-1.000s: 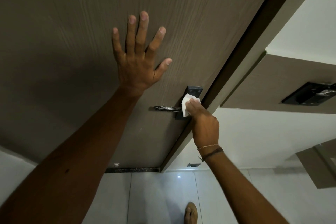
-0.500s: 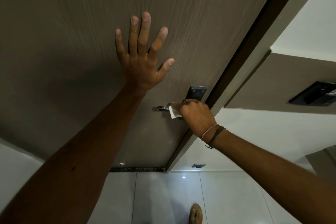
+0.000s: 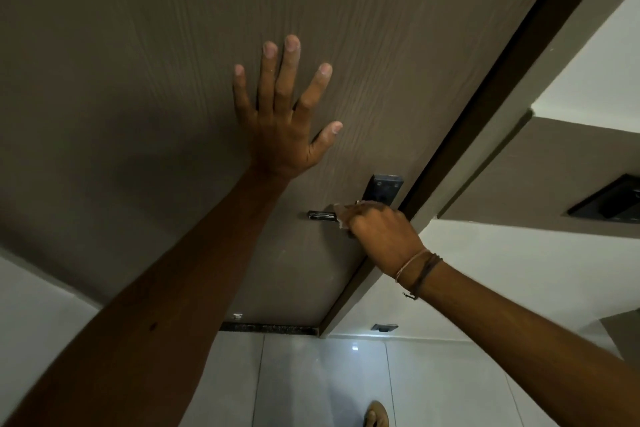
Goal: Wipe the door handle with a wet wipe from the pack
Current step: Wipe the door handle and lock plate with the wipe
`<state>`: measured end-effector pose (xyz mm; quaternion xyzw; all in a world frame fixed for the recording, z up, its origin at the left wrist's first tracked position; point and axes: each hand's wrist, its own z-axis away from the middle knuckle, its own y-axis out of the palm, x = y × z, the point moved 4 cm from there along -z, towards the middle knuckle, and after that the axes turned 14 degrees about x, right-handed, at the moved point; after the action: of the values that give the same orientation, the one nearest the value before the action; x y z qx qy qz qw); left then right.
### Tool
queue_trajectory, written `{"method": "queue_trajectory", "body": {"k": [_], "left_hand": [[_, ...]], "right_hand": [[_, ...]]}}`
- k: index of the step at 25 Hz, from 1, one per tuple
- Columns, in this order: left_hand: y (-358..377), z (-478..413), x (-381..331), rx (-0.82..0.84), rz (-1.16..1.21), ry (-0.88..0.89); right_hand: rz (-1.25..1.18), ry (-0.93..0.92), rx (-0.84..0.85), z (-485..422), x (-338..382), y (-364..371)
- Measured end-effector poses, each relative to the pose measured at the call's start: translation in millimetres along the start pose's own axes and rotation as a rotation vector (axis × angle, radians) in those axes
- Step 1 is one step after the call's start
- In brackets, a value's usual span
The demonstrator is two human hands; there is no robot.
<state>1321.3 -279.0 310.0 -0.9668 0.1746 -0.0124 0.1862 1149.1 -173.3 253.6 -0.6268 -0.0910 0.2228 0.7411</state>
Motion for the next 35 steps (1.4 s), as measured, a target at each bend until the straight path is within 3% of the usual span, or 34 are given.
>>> {"method": "queue_trajectory", "body": {"k": [7, 12, 16, 23, 30, 35], "left_hand": [[-1.7, -0.8, 0.9, 0.010, 0.026, -0.008], [0.3, -1.2, 2.2, 0.013, 0.014, -0.010], [3.9, -1.3, 2.5, -0.006, 0.014, 0.008], [4.0, 0.1, 2.2, -0.023, 0.021, 0.022], [6.3, -0.5, 2.0, -0.022, 0.026, 0.025], [3.3, -1.5, 2.5, -0.014, 0.028, 0.006]], "right_hand": [[-0.265, -0.017, -0.173, -35.7, 57.2, -2.6], [-0.159, 0.013, -0.124, -14.7, 27.7, 1.1], [-0.141, 0.087, 0.054, -9.0, 9.0, 11.4], [-0.215, 0.076, -0.085, -20.0, 35.0, -7.5], [-0.128, 0.182, -0.004, -11.0, 19.8, -6.8], [-0.259, 0.103, -0.002, -30.4, 38.4, -10.1]]}}
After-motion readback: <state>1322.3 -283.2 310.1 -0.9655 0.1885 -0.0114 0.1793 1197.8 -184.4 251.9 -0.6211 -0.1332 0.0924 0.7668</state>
